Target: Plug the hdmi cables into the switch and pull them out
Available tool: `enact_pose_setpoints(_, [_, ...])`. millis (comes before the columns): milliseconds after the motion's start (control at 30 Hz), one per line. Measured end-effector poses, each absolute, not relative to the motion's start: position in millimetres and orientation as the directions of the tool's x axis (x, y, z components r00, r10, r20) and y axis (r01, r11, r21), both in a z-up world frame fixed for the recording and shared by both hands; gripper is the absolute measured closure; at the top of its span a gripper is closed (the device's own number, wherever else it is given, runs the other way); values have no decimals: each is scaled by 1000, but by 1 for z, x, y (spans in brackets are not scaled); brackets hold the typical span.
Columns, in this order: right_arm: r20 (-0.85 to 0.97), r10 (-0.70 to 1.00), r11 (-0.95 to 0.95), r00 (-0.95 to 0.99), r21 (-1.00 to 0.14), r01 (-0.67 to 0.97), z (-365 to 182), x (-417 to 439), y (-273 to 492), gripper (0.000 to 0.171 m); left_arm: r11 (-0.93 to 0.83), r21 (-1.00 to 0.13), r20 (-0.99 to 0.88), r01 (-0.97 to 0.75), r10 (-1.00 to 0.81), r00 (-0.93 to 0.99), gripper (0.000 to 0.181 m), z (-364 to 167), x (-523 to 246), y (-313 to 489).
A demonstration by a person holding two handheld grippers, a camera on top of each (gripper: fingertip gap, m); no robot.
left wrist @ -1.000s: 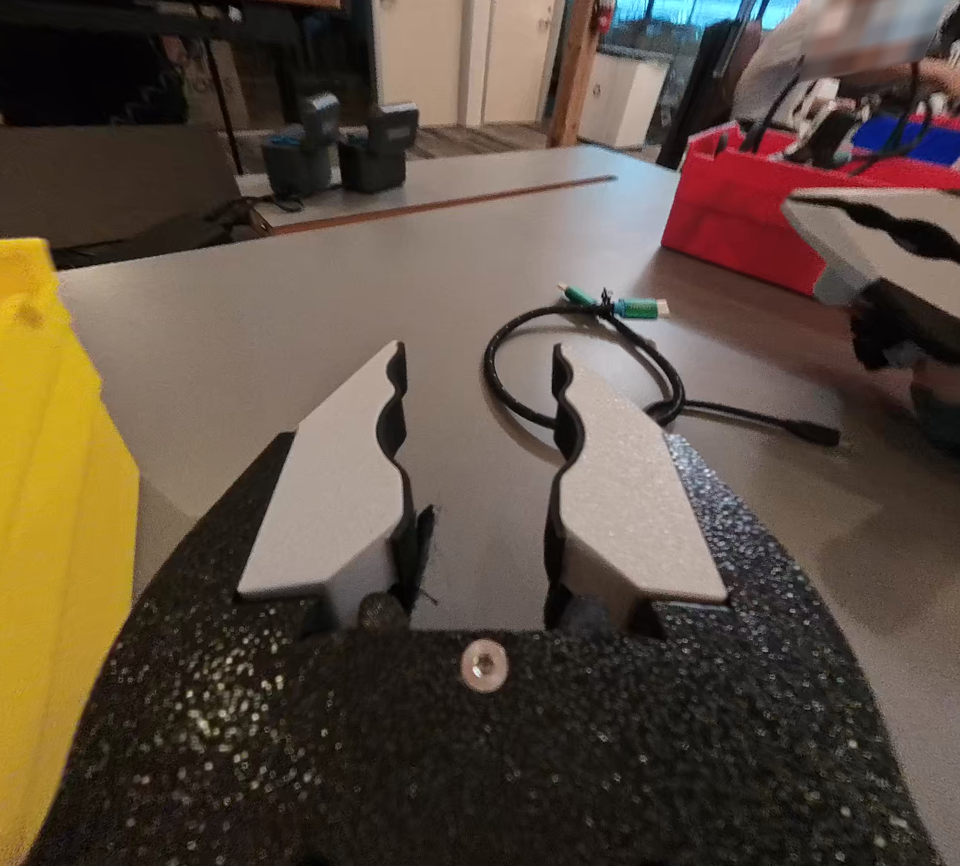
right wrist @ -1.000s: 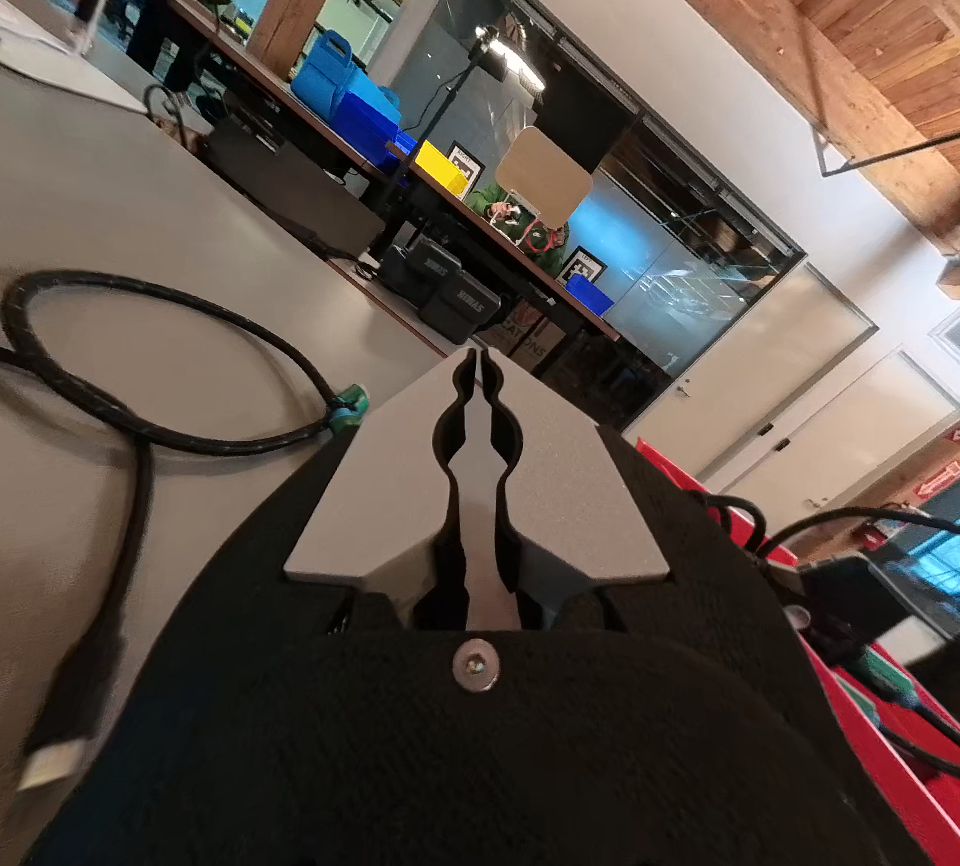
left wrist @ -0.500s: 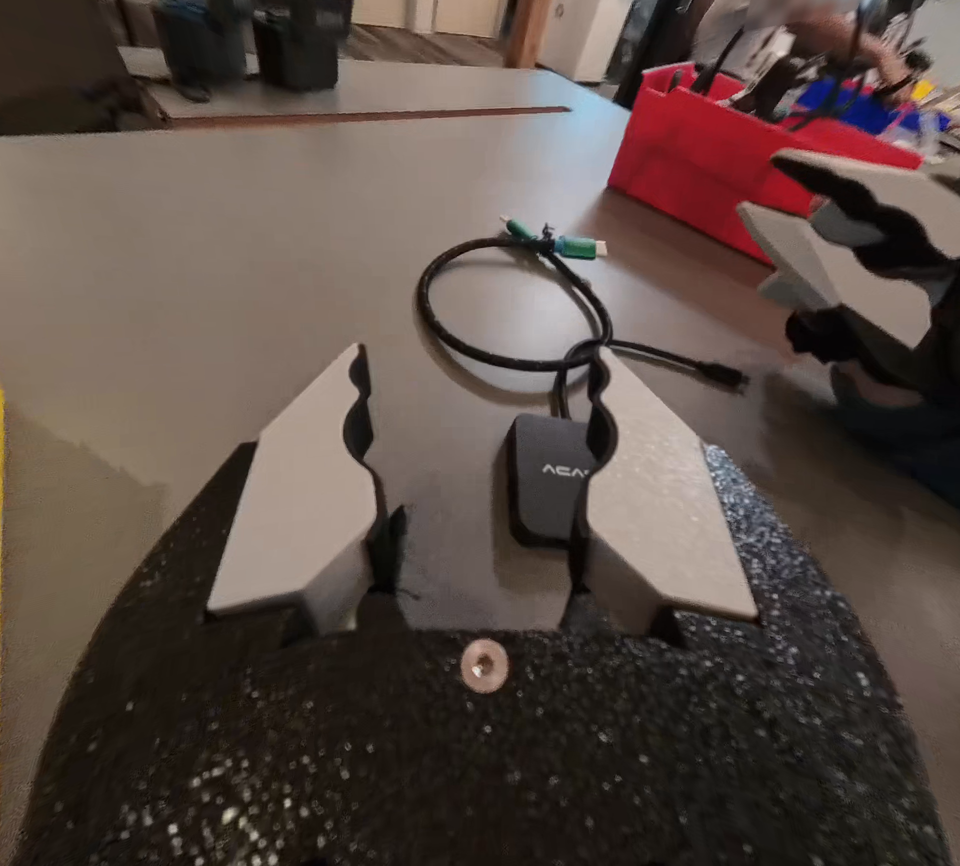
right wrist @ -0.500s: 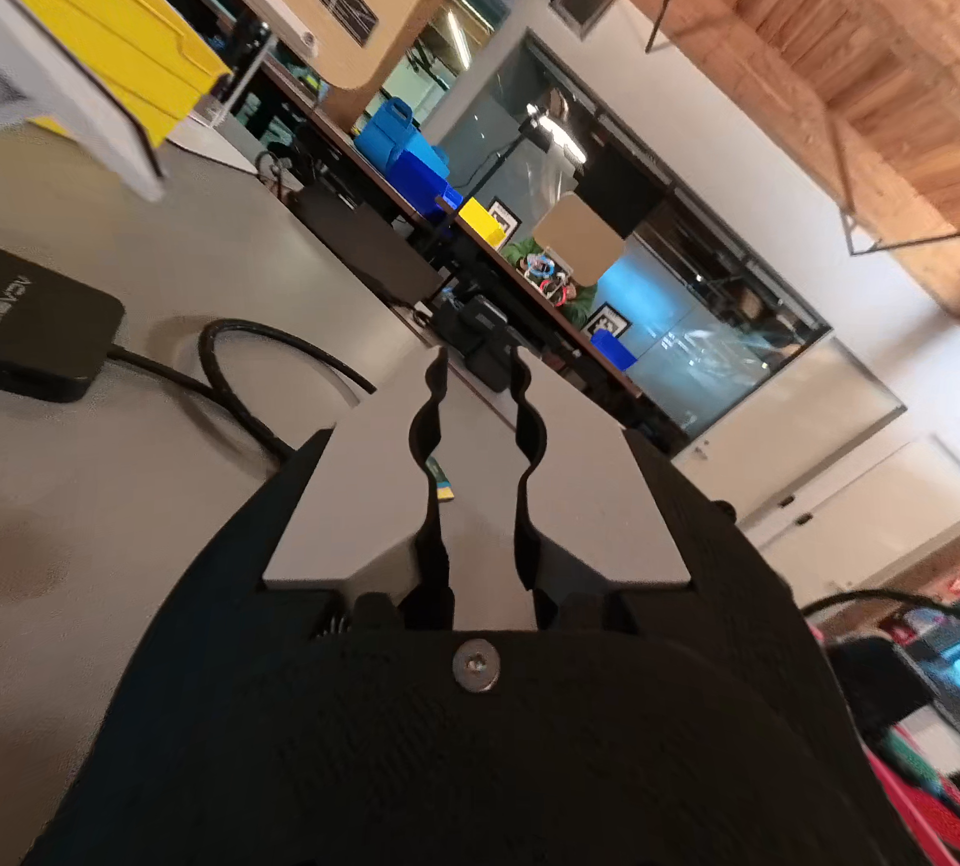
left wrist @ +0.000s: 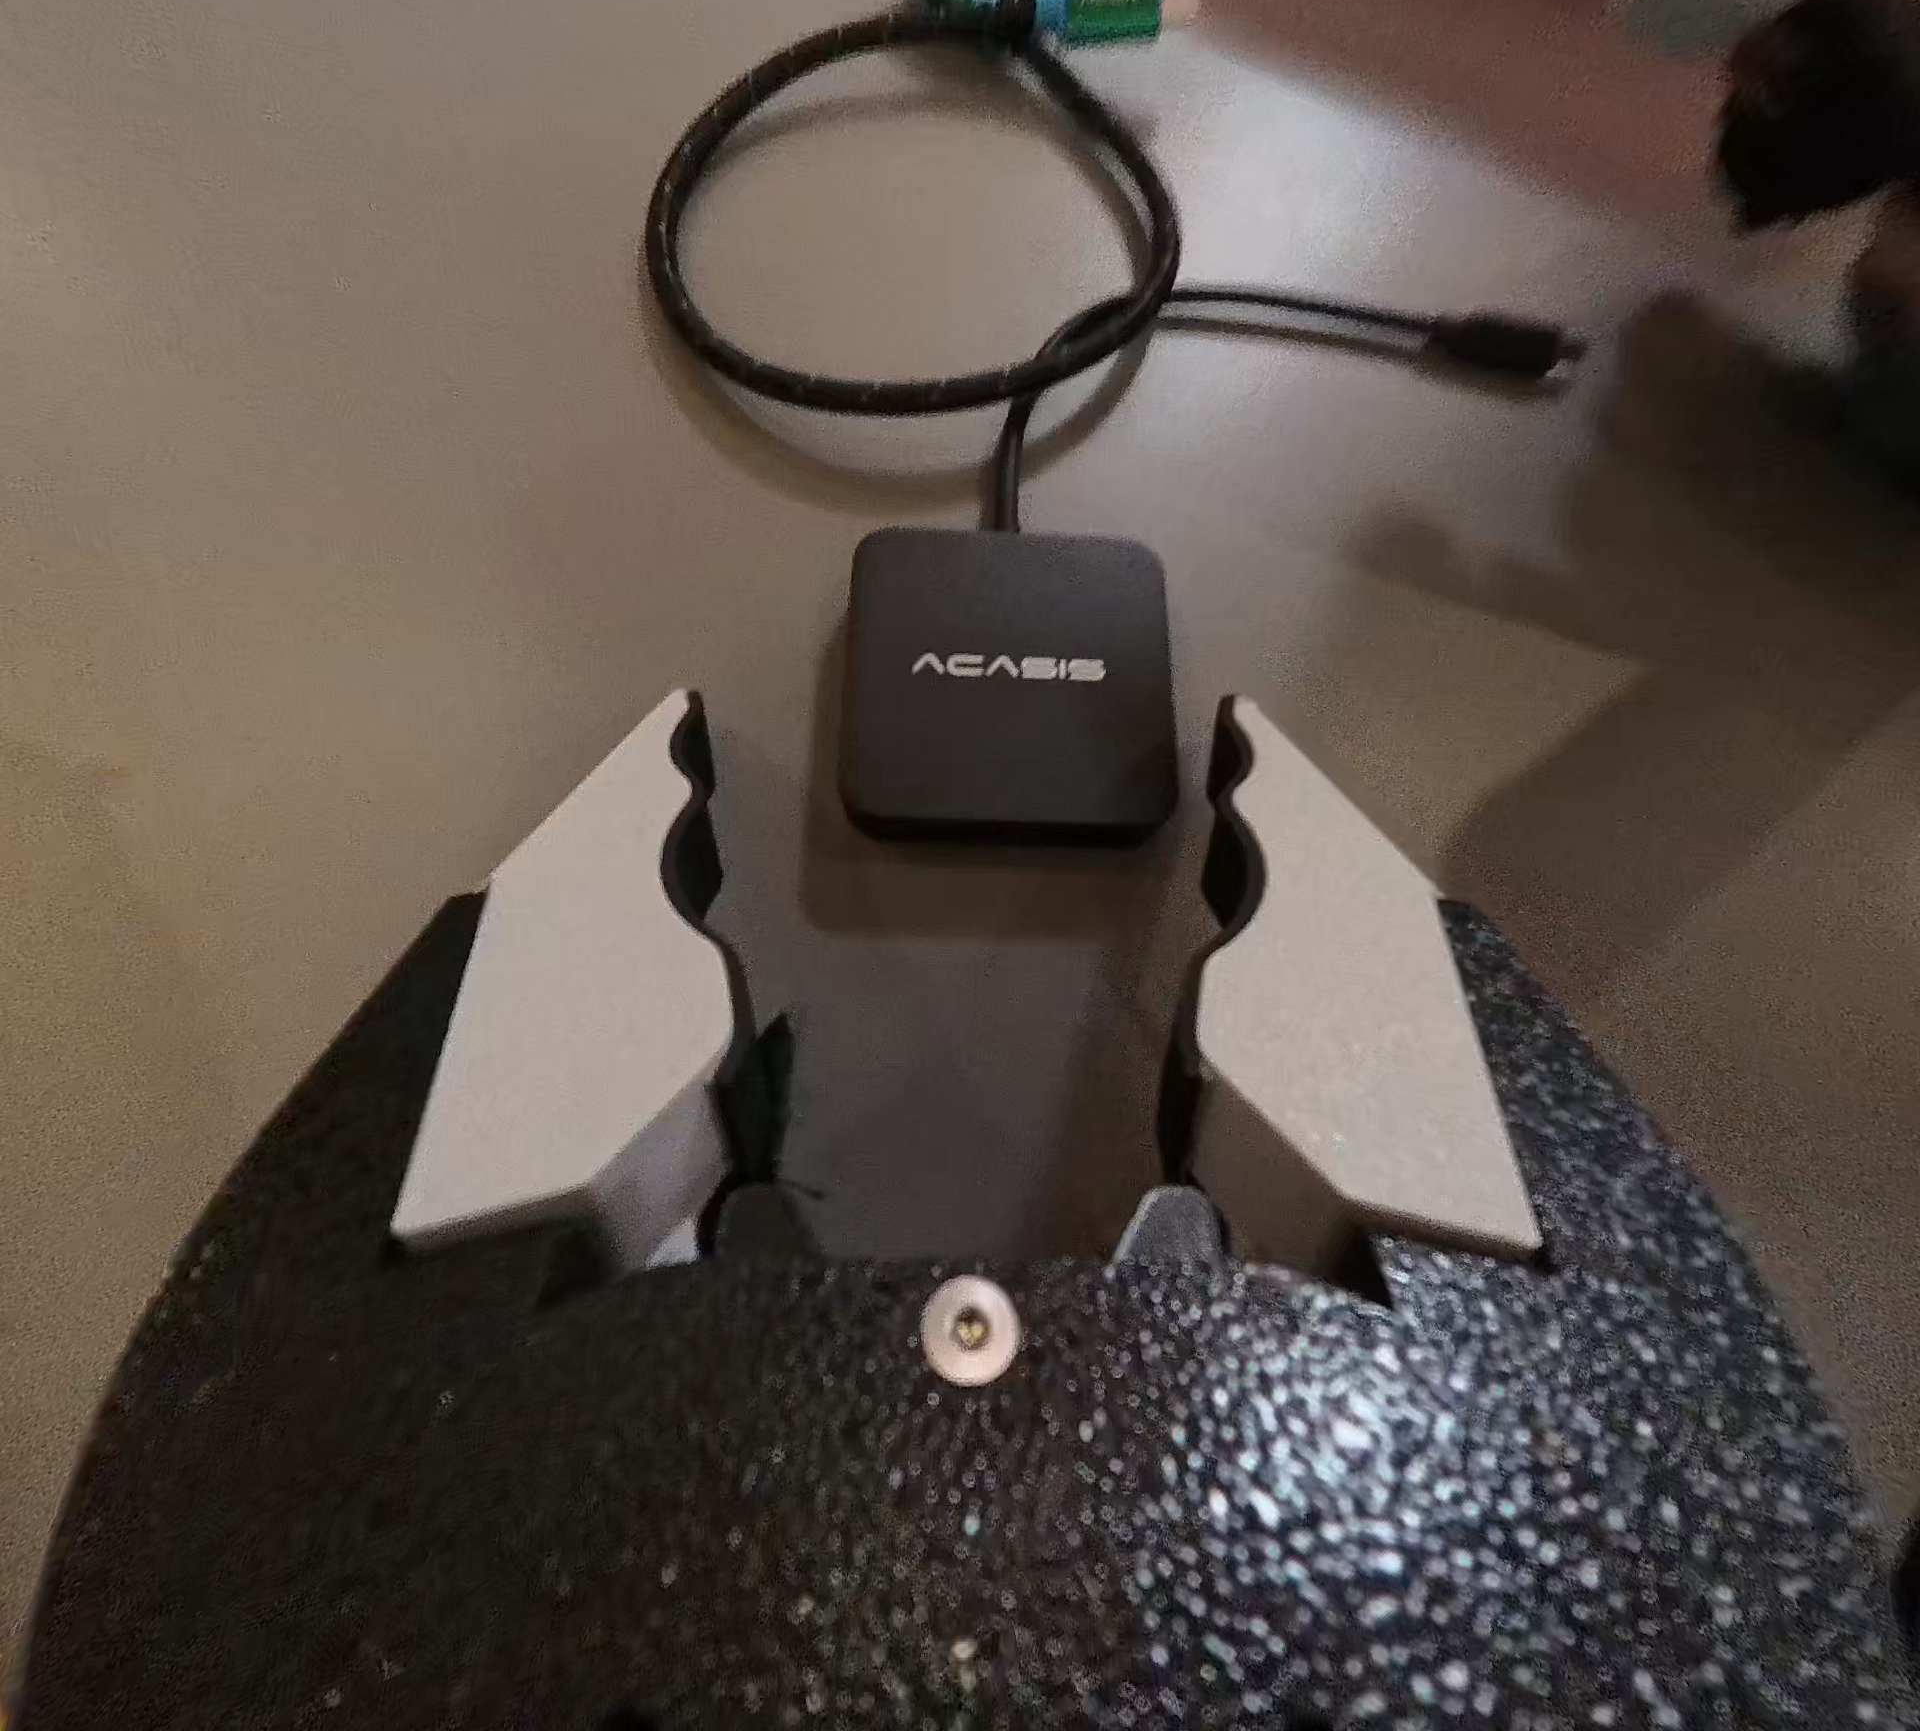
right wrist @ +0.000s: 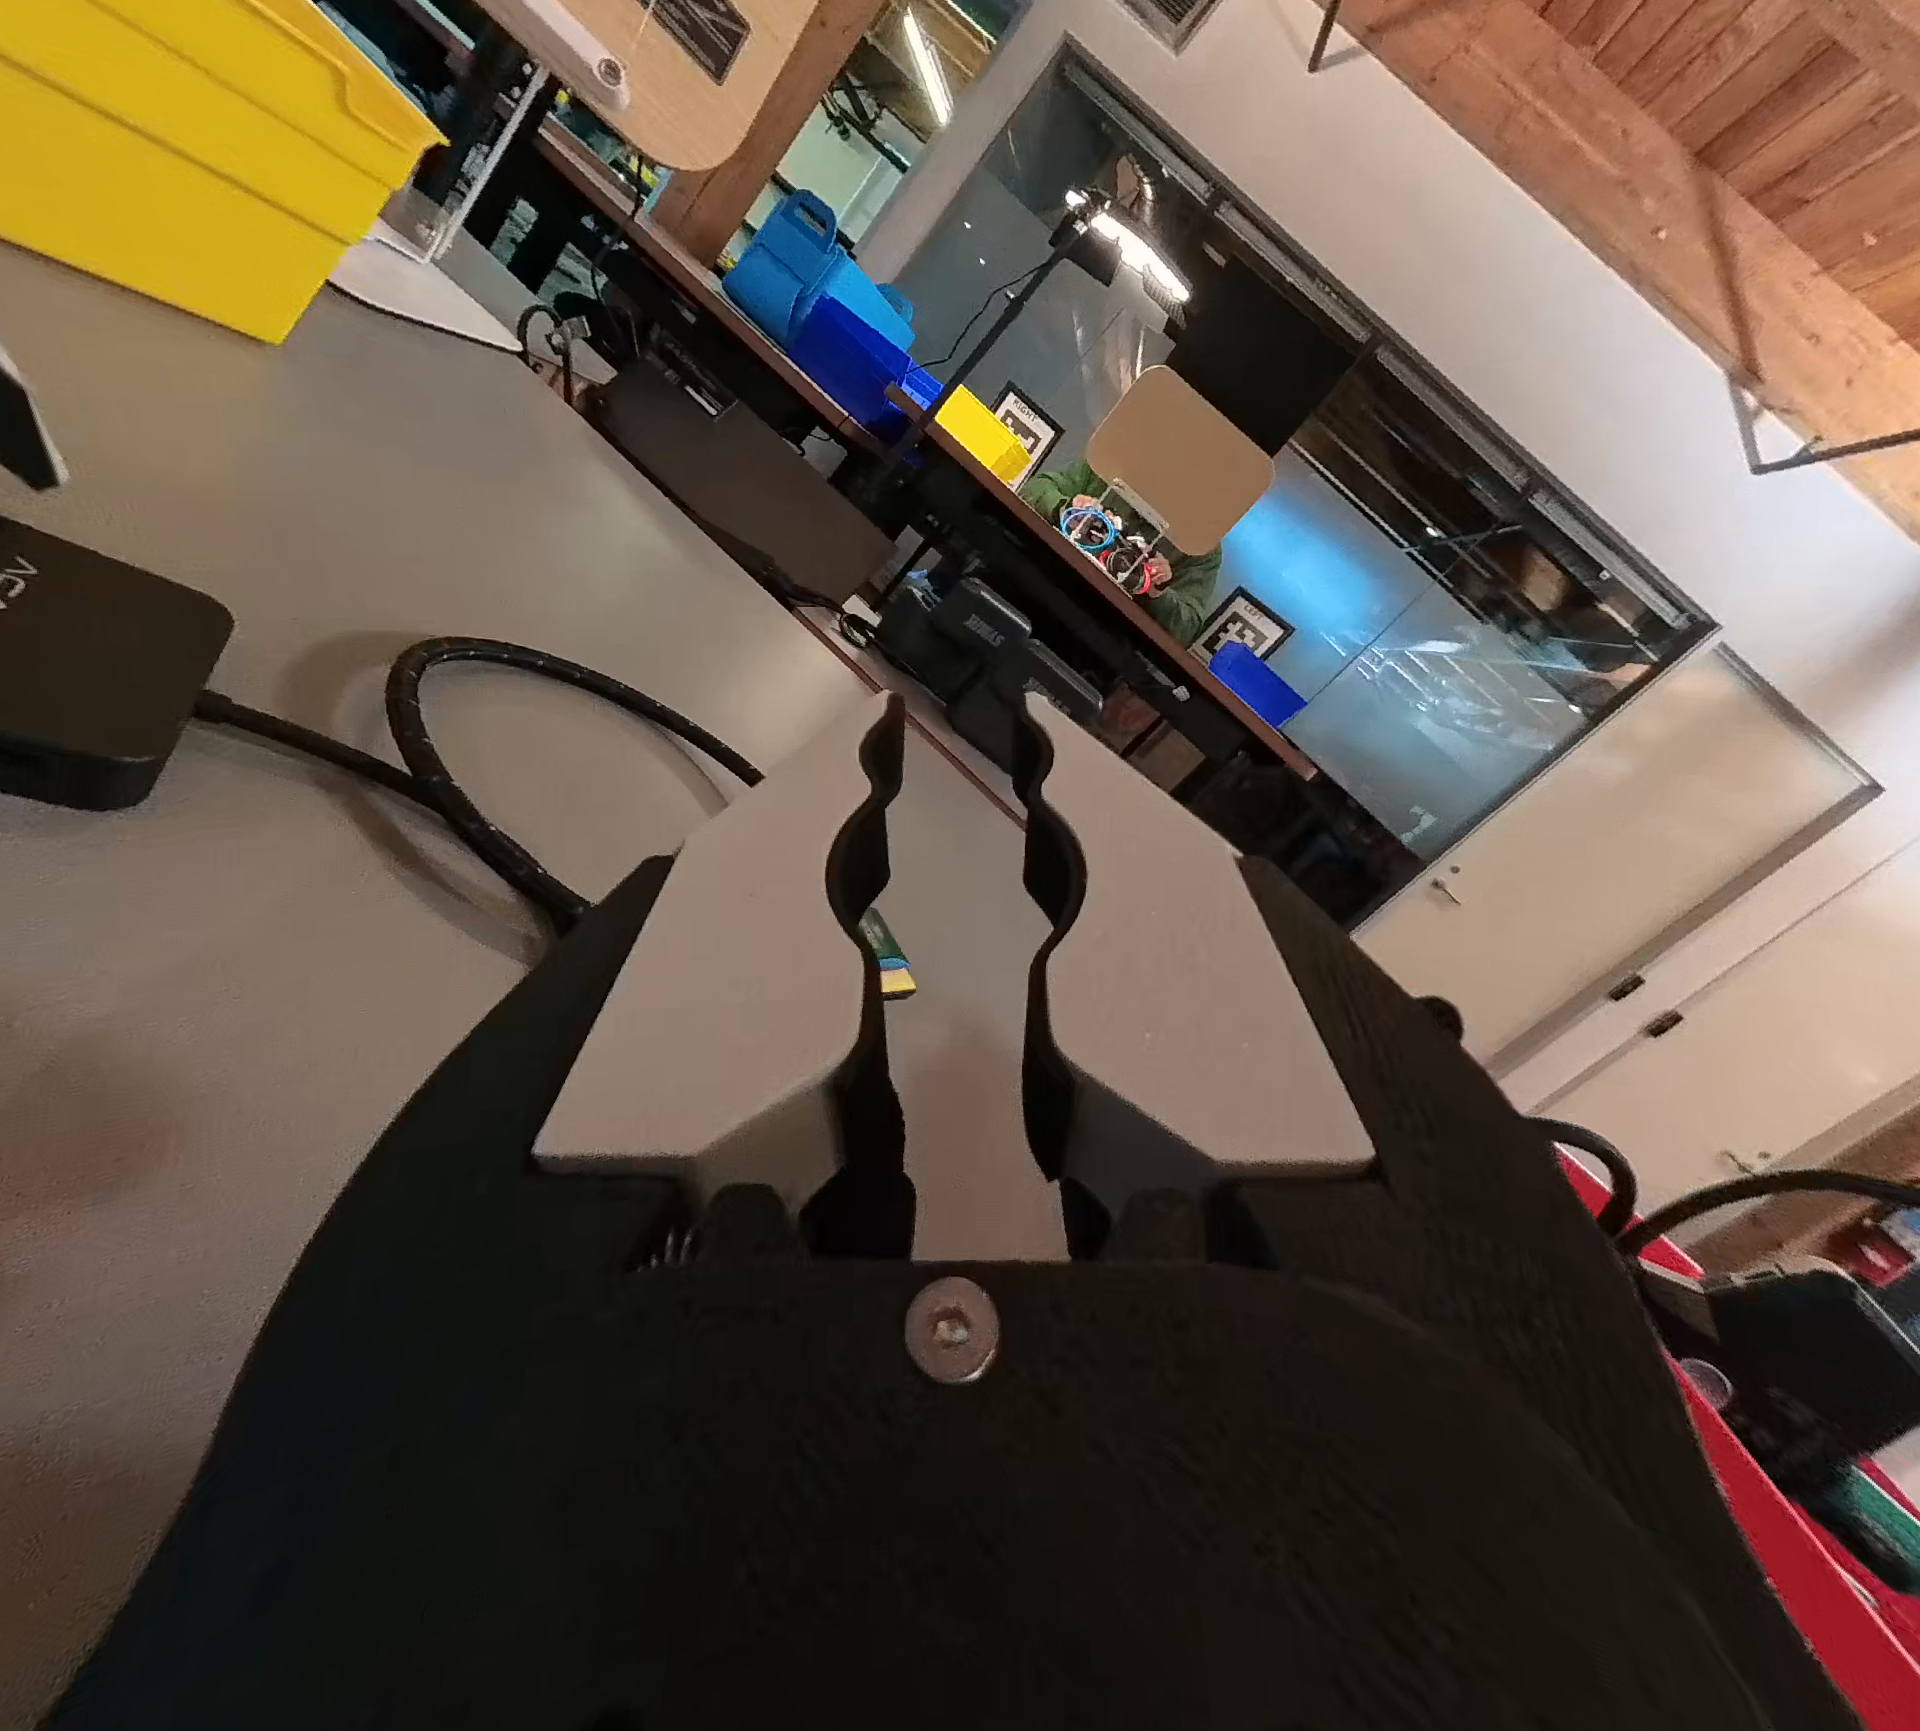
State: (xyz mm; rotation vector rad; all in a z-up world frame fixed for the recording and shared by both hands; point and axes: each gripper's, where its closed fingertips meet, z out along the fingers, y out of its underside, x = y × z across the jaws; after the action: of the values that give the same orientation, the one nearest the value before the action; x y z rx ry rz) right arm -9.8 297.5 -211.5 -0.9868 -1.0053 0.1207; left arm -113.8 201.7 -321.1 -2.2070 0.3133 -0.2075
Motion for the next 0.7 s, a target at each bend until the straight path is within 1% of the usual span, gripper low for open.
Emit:
enact_pose_setpoints(33, [651,508,582,564,-742,332,-212,-10,297,153,-609,-770,-3,-190,-294,956,86,-327,-115,201])
enact_pose_setpoints(167, [655,527,595,542,-739,315,-212,-13,293,152,-605,-771,3,-199,-316,949,99,-327,-107,200])
enact_pose_setpoints(200, [659,542,606,521,-736,300,-213,-16,288,150,-601,-771,1,-210,-332,943,114,-326,-106,199])
enact_pose_setpoints(267, [679,590,651,436,-720,240,-215,-27,269,143,-608,-762,2,-223,-346,938,115,-326,-106,197])
enact_pose_setpoints(333, [723,618,708,309,-683,181,-223,-38,243,138,-612,-761,19,-215,-353,936,115,-323,-108,197])
enact_pose_setpoints(400, [788,586,769,190,-615,175,-235,-48,221,136,-616,-777,128,-128,-354,927,115,-315,-106,196])
enact_pose_setpoints(467, [847,523,826,92,-531,188,-249,-56,205,135,-627,-779,288,-6,-367,885,116,-302,-102,193])
enact_pose_setpoints(533, [887,462,869,8,-455,195,-261,-63,192,133,-648,-756,430,99,-377,820,116,-291,-99,189])
enact_pose_setpoints(567, [902,431,884,-13,-419,208,-265,-65,189,133,-659,-744,468,116,-389,793,116,-289,-98,186])
enact_pose_setpoints(633, [927,372,909,-42,-354,218,-271,-68,184,135,-661,-742,480,114,-404,779,117,-287,-99,184])
enact_pose_setpoints(667, [928,362,916,-90,-335,222,-278,-68,181,126,-652,-747,452,131,-353,819,159,-289,-112,189])
enact_pose_setpoints(700, [921,368,916,-129,-335,223,-285,-69,178,125,-609,-777,452,159,-365,814,181,-280,-117,192])
